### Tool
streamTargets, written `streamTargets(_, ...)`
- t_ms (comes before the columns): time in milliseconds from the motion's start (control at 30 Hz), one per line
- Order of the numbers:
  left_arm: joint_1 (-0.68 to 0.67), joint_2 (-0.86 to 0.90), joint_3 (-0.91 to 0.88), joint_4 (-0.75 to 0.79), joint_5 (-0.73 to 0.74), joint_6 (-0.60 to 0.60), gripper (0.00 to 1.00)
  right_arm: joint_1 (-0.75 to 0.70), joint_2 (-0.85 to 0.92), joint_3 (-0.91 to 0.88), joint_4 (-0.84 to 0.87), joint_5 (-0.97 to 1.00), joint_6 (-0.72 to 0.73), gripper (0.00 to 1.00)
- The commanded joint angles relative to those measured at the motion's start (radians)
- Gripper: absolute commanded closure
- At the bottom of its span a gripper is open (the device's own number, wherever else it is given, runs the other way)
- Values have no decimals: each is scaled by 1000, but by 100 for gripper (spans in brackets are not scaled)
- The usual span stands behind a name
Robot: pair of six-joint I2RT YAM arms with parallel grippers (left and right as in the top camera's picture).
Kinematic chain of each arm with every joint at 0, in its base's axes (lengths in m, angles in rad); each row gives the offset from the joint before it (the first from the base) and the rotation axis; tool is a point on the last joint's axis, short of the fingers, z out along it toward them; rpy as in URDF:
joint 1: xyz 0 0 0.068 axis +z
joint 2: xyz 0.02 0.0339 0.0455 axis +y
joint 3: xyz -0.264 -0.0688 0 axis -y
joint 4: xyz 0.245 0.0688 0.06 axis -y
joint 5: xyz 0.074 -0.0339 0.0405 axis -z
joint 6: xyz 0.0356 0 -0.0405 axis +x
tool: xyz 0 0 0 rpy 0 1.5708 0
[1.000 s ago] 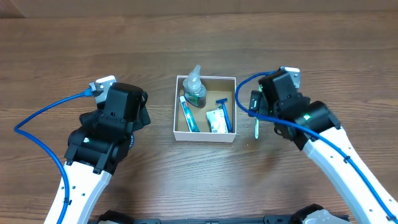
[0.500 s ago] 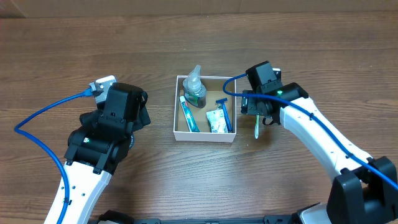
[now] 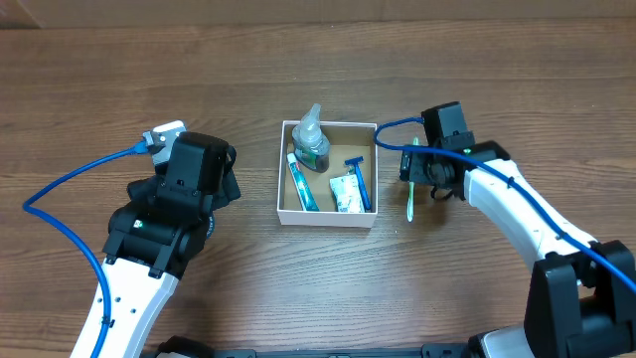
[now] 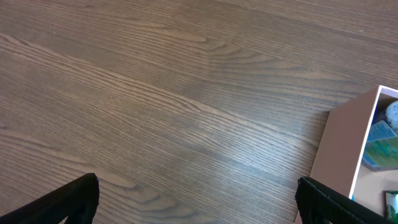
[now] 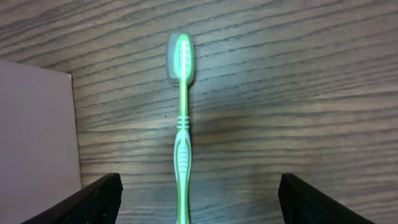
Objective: Pack container
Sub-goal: 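Move the right gripper to the green toothbrush and grasp its handle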
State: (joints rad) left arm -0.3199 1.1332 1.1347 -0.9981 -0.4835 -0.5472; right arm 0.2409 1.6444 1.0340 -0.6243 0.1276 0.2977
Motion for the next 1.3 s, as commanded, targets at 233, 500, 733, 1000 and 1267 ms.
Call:
streamTargets(233,5,4,14,4,-13,9,0,-3,84,-81,176,-18,-18,21)
streamTargets(500,5,4,14,4,-13,9,0,-3,163,-79,217,-14,-18,32)
streamTargets(733,5,4,14,4,-14,9,0,-3,163,-69,188,-14,-17,72)
streamTargets(1000,5,4,14,4,-13,9,0,-3,135,-13,101,-13,-18,82)
streamTargets(1267,5,4,14,4,-13,9,0,-3,-9,-4,60,-5,-17,93)
